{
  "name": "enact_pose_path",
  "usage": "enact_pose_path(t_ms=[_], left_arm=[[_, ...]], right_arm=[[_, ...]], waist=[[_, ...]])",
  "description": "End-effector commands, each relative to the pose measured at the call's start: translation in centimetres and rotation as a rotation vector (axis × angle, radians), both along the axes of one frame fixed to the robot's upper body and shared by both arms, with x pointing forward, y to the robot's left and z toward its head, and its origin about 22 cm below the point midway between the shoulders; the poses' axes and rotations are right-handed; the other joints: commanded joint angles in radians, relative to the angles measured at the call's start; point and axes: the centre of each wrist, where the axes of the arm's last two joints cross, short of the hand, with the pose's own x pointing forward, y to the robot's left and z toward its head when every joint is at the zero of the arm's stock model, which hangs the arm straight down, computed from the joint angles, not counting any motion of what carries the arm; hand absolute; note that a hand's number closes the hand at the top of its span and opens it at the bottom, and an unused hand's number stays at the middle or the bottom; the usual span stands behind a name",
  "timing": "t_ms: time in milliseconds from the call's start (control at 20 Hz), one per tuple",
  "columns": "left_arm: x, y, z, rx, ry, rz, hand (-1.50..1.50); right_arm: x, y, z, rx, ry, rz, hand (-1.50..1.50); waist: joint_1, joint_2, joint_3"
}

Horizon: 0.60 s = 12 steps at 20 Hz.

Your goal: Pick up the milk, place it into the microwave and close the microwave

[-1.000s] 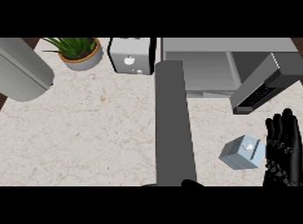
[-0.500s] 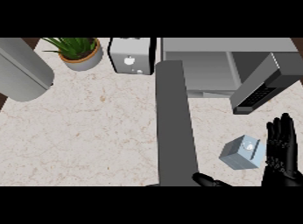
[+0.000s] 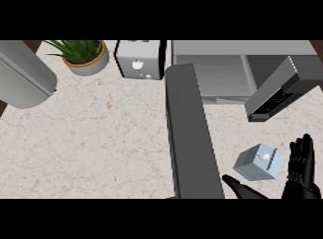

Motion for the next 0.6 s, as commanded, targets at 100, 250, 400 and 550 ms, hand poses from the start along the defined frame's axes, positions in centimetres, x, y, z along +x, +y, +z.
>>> enact_pose_path(t_ms=[100, 250, 400, 550], left_arm=[[-0.4, -0.1, -0.1, 0.006, 0.002, -0.007, -1.5], [0.0, 1.9, 0.7, -0.005, -0.007, 0.007, -1.5], [-0.4, 2.0, 1.2, -0.012, -0.007, 0.018, -1.5], [-0.2, 1.4, 1.4, -0.004, -0.021, 0.021, -1.5]], right_arm=[[-0.9, -2.7, -4.9, 0.005, 0.032, -0.032, -1.5], [-1.8, -3.1, -5.6, -0.006, 0.063, -0.013, -1.5], [-0.7, -5.6, -7.6, 0.047, 0.036, -0.018, -1.5], [-1.6, -4.2, -8.9, 0.021, 0.053, 0.02, -1.5]], waist=[[0.0, 0.001, 0.0], [-0.001, 0.001, 0.0], [0.002, 0.001, 0.0], [0.001, 0.001, 0.0]])
